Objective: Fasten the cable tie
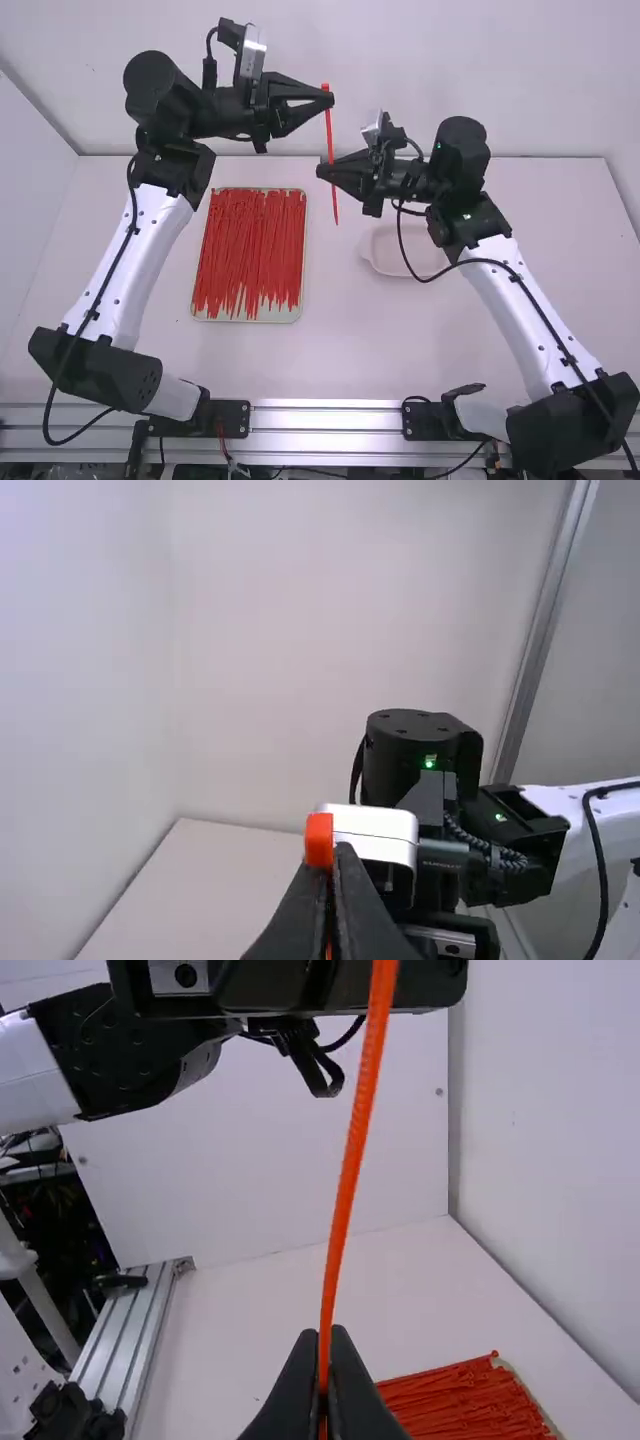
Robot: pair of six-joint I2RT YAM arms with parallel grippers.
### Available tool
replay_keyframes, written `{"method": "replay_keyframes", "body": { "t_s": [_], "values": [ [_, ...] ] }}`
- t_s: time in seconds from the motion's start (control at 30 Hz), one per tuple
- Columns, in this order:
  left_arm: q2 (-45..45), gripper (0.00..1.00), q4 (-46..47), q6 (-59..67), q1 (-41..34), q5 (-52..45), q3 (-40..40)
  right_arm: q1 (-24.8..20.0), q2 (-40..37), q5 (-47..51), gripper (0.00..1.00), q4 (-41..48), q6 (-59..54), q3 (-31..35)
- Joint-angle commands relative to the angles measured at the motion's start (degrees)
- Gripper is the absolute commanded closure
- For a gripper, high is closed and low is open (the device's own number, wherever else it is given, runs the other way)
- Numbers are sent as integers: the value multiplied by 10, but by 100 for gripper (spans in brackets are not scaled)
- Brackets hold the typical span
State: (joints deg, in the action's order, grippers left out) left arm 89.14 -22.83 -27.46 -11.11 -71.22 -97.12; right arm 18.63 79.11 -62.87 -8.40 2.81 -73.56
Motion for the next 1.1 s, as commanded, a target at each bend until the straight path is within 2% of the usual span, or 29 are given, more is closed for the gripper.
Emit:
{"method": "replay_keyframes", "body": {
  "t_s": [0.0, 0.3, 0.33, 0.37, 0.4, 0.43, 0.47, 0.57, 0.73, 0.87, 1.0, 1.07],
  "values": [
    [-2, 98, -2, -2, -2, -1, -9, 1, 1, -1, 100, -10, -1, -18],
    [-2, 98, -3, -15, -1, 3, -9, 1, 1, -1, 98, -17, -2, -18],
    [-2, 98, -2, -14, -1, 3, -9, 1, 1, -1, 91, -17, 0, -18],
    [-2, 98, -2, -13, 5, 3, -9, 1, 1, -1, 64, -16, 5, -18],
    [-2, 98, -2, -13, 8, 3, -9, 1, 1, -1, 54, -16, 6, -18],
    [-2, 98, -2, -16, 11, 3, -9, 1, 1, -1, 22, -15, 10, -18],
    [-2, 98, -1, -17, 17, 3, -9, 1, 1, -1, 1, -17, 16, -18],
    [-2, 98, 1, -17, 28, 3, -9, -7, 1, -1, 1, -15, 19, -18],
    [-2, 98, -2, -45, 48, 19, -9, -43, -1, -7, 1, 15, 19, -18],
    [-2, 98, 1, -45, 48, 37, -9, -70, -1, -93, 1, 16, -12, -18],
    [-2, 98, 3, -45, 58, 64, -9, -74, -1, -185, 1, 4, -81, -18],
    [-2, 98, 10, -44, 60, 76, -9, -74, -1, -196, 1, 2, -89, -18]
  ]
}}
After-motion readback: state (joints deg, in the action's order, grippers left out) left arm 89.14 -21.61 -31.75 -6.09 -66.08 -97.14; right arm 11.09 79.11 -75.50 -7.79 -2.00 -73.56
